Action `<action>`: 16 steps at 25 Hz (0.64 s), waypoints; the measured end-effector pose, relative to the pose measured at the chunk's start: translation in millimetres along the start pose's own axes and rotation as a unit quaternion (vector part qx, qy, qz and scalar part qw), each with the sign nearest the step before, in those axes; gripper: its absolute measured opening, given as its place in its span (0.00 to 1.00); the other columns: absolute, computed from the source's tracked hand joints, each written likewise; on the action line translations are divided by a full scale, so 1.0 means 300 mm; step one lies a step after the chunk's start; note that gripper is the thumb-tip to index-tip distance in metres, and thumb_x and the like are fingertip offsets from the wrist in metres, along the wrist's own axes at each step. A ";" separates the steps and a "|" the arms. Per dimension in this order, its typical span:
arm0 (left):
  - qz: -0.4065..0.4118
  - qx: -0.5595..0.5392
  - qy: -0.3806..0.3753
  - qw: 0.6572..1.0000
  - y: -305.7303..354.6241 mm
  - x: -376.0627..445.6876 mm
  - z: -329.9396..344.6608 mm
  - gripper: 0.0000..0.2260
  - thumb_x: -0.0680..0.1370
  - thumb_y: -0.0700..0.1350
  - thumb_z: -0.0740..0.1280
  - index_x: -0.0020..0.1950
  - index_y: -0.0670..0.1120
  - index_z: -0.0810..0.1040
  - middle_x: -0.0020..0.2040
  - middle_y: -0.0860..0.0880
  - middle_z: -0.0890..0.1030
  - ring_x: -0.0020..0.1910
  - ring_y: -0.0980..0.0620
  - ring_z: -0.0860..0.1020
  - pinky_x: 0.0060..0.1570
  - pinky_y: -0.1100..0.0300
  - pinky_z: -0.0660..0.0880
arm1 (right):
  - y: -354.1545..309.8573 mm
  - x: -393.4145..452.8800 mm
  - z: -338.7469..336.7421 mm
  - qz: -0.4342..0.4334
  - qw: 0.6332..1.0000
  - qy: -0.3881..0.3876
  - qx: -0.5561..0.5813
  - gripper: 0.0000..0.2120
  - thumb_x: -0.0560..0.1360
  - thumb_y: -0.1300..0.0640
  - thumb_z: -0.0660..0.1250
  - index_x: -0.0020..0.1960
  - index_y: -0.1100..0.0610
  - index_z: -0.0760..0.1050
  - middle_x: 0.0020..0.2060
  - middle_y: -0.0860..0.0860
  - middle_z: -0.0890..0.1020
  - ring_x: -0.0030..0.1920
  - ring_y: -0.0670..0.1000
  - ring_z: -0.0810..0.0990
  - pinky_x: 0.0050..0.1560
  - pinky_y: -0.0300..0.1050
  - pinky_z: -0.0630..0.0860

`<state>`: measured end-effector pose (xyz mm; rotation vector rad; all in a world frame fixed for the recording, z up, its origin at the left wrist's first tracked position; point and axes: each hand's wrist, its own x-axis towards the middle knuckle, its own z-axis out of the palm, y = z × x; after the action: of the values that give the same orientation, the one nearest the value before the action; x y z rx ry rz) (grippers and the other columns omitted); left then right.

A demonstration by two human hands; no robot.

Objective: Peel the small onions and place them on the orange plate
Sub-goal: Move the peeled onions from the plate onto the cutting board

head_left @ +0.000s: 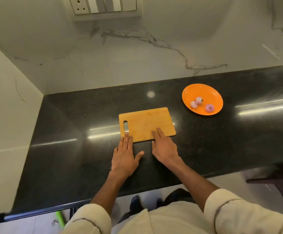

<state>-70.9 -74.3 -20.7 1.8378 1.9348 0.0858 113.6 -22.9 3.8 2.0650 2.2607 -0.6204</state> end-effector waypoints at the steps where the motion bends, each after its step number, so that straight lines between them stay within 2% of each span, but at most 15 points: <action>1: 0.003 0.000 0.011 1.000 0.009 -0.002 0.000 0.42 0.84 0.69 0.56 0.87 0.51 0.37 0.87 0.52 0.34 0.86 0.49 0.37 0.84 0.43 0.49 | 0.002 0.009 0.001 -0.006 1.000 0.021 -0.008 0.28 0.86 0.50 0.60 0.83 0.48 0.57 0.85 0.49 0.55 0.70 0.60 0.73 0.63 0.60 0.79; 3: 0.012 -0.005 0.028 1.000 0.042 0.009 -0.002 0.39 0.86 0.66 0.56 0.88 0.51 0.40 0.87 0.51 0.36 0.86 0.49 0.38 0.84 0.44 0.48 | 0.013 0.043 -0.018 -0.018 0.997 0.068 -0.035 0.29 0.85 0.50 0.61 0.84 0.50 0.57 0.84 0.50 0.58 0.72 0.59 0.71 0.64 0.58 0.78; 4: 0.021 -0.007 0.039 0.999 0.059 0.021 -0.009 0.37 0.86 0.63 0.57 0.88 0.50 0.44 0.88 0.51 0.40 0.87 0.47 0.41 0.84 0.44 0.49 | 0.017 0.061 -0.032 -0.024 0.996 0.082 -0.037 0.29 0.85 0.50 0.62 0.83 0.50 0.58 0.83 0.51 0.60 0.73 0.59 0.70 0.65 0.58 0.77; 6: 0.048 0.003 0.097 0.994 0.102 0.043 -0.016 0.30 0.86 0.51 0.65 0.86 0.46 0.58 0.86 0.45 0.58 0.86 0.42 0.56 0.83 0.44 0.61 | 0.028 0.071 -0.043 -0.026 0.996 0.085 -0.028 0.28 0.84 0.51 0.64 0.82 0.52 0.61 0.81 0.52 0.64 0.73 0.58 0.70 0.67 0.57 0.76; 8: 0.043 -0.012 0.168 0.985 0.169 0.076 -0.022 0.25 0.81 0.38 0.71 0.79 0.43 0.71 0.73 0.42 0.71 0.73 0.41 0.73 0.71 0.46 0.75 | 0.061 0.075 -0.055 -0.018 0.995 0.099 -0.011 0.25 0.81 0.55 0.68 0.77 0.53 0.68 0.74 0.53 0.71 0.68 0.55 0.74 0.64 0.52 0.78; 9: 0.028 -0.040 0.195 0.980 0.204 0.092 -0.018 0.22 0.81 0.36 0.71 0.75 0.44 0.75 0.67 0.43 0.75 0.66 0.43 0.76 0.64 0.48 0.78 | 0.083 0.074 -0.063 -0.005 0.994 0.108 0.011 0.24 0.80 0.57 0.71 0.74 0.53 0.72 0.69 0.53 0.74 0.64 0.54 0.76 0.61 0.50 0.79; 11: 0.023 -0.093 0.228 0.969 0.274 0.118 -0.007 0.13 0.83 0.39 0.70 0.68 0.46 0.82 0.57 0.47 0.82 0.55 0.47 0.80 0.55 0.49 0.80 | 0.130 0.079 -0.080 0.006 0.992 0.117 0.047 0.18 0.79 0.58 0.73 0.67 0.52 0.78 0.62 0.51 0.78 0.58 0.51 0.79 0.58 0.48 0.80; 12: 0.031 -0.110 0.229 0.967 0.299 0.131 0.000 0.11 0.84 0.41 0.69 0.66 0.47 0.84 0.55 0.48 0.85 0.53 0.48 0.82 0.56 0.48 0.80 | 0.150 0.090 -0.093 0.003 0.992 0.118 0.051 0.14 0.80 0.58 0.72 0.65 0.52 0.80 0.59 0.50 0.80 0.56 0.51 0.80 0.57 0.48 0.81; 14: 0.055 -0.121 0.220 0.966 0.337 0.166 0.017 0.12 0.85 0.45 0.67 0.68 0.47 0.83 0.59 0.49 0.87 0.57 0.50 0.83 0.63 0.48 0.79 | 0.199 0.120 -0.118 0.000 0.989 0.138 0.054 0.11 0.82 0.57 0.68 0.64 0.52 0.81 0.56 0.50 0.82 0.54 0.51 0.81 0.55 0.49 0.81; 16: 0.046 -0.115 0.194 0.973 0.376 0.205 0.034 0.17 0.86 0.48 0.67 0.74 0.46 0.78 0.70 0.47 0.81 0.70 0.48 0.78 0.73 0.47 0.73 | 0.250 0.142 -0.133 0.006 0.987 0.144 0.071 0.12 0.83 0.56 0.67 0.66 0.52 0.80 0.57 0.50 0.82 0.56 0.51 0.81 0.56 0.50 0.81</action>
<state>38.0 -6.7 -7.2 1.8526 1.9824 0.7172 190.1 33.1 8.1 2.3729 2.4129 -0.5269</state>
